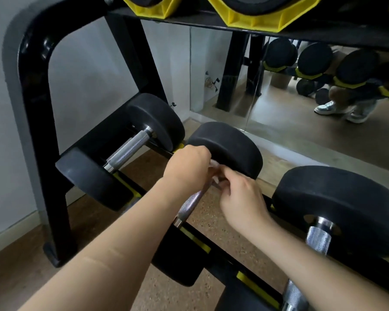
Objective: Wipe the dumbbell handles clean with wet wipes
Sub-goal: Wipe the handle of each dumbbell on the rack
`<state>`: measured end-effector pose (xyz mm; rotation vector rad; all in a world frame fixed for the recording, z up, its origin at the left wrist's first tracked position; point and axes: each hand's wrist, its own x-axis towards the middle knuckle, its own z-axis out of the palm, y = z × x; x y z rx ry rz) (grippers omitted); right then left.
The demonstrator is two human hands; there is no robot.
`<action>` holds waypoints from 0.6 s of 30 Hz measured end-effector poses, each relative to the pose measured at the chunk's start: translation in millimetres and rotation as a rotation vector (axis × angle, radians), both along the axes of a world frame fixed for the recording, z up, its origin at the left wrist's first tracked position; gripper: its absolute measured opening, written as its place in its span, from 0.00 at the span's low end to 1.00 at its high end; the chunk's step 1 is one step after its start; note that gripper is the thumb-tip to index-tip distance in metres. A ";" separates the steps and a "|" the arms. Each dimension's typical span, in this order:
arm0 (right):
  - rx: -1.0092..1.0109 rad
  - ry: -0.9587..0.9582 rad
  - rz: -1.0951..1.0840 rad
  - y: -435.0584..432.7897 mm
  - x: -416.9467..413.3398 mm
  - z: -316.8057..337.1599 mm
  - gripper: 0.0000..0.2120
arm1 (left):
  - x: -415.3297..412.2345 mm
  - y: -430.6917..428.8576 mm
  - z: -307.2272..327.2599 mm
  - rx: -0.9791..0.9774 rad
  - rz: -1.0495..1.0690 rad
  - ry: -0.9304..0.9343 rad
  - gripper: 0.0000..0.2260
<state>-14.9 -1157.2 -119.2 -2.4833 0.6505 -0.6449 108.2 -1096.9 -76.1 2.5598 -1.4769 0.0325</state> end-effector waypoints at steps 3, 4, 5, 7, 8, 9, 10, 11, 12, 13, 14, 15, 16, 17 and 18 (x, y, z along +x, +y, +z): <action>0.096 0.088 -0.001 3.7 -0.1 8.1 0.23 | 3.6 2.2 10.2 0.034 0.066 0.086 0.08; 0.119 0.129 0.001 6.3 1.2 10.9 0.24 | 1.8 5.0 14.3 0.073 0.067 0.066 0.07; 0.138 0.175 0.001 10.2 3.0 13.6 0.24 | -0.8 9.0 17.7 0.128 0.073 0.044 0.05; 0.164 0.269 0.011 20.4 5.9 20.1 0.23 | -4.8 18.1 24.2 0.232 0.092 0.024 0.03; 0.172 0.314 0.027 27.0 6.9 24.3 0.23 | -5.7 22.9 26.9 0.295 0.110 0.039 0.04; 0.179 0.353 0.047 33.6 7.1 28.5 0.22 | -5.3 26.0 28.7 0.362 0.136 0.075 0.05; 0.194 0.385 0.068 39.1 7.1 32.9 0.21 | -4.2 28.0 31.1 0.416 0.162 0.117 0.05; 0.235 0.416 0.085 44.2 7.1 35.7 0.21 | -3.3 29.5 31.8 0.461 0.185 0.160 0.07; 0.307 0.442 0.089 48.3 7.2 39.0 0.20 | -3.5 31.3 34.0 0.495 0.202 0.198 0.08; 0.424 0.475 0.072 50.1 7.8 42.7 0.19 | -4.7 33.3 35.6 0.516 0.210 0.231 0.10; 0.582 0.497 0.032 51.6 7.3 49.7 0.18 | -8.0 37.2 38.7 0.526 0.215 0.263 0.10; 0.778 0.490 -0.023 52.9 6.1 59.1 0.17 | -11.7 41.9 42.4 0.517 0.220 0.298 0.10; 0.989 0.451 -0.076 54.4 4.1 72.2 0.16 | -15.7 47.6 47.9 0.482 0.229 0.333 0.08; 1.163 0.389 -0.127 55.5 1.1 88.2 0.16 | -18.9 54.8 53.7 0.424 0.248 0.371 0.06; 1.246 0.317 -0.172 55.6 -2.5 108.1 0.16 | -22.5 63.8 64.5 0.334 0.280 0.425 0.04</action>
